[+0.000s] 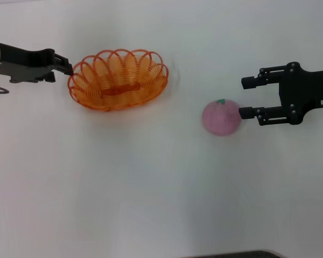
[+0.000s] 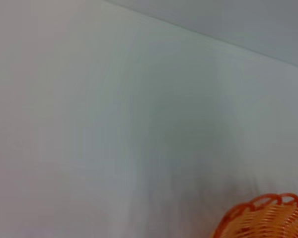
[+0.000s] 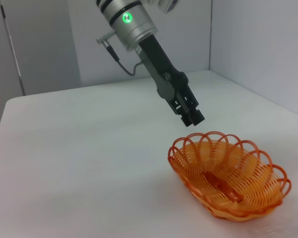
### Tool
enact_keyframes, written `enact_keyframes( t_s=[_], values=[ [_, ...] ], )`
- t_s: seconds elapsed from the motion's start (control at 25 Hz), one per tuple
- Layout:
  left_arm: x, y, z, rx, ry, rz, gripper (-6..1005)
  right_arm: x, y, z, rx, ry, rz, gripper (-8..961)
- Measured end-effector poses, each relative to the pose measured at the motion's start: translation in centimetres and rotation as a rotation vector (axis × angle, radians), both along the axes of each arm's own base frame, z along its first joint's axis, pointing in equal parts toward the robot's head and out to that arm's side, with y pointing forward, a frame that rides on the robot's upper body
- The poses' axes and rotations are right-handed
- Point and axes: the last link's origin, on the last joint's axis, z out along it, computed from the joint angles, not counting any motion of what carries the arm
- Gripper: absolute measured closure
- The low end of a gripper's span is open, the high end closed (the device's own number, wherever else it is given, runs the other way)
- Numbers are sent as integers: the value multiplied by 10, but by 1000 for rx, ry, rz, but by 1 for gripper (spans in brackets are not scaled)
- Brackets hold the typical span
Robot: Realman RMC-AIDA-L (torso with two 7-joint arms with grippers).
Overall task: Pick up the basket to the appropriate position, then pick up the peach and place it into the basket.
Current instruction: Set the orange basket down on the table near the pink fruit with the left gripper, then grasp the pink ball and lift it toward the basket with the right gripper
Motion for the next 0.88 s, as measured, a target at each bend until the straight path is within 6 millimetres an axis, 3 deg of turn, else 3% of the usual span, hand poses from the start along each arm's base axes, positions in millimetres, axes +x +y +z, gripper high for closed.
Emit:
enact_keyframes(
  t_s=[0.08,0.2,0.52,0.68,0.88],
  values=[
    [-1,-1,5,10,13,-17,722,0,0,0,-1,2,-5,255],
    [-1,-2,12,24,32,-67,526,-1,1,1,-3,7,-18,255],
    [7,-11,45,97,84,-319,500,-2,7,1,16,29,-73,255],
    [19,-31,65,134,62,-557,487,0,12,2,40,44,-126,254],
    [22,-66,67,134,-82,-876,471,0,16,3,81,100,-187,254]
  ],
)
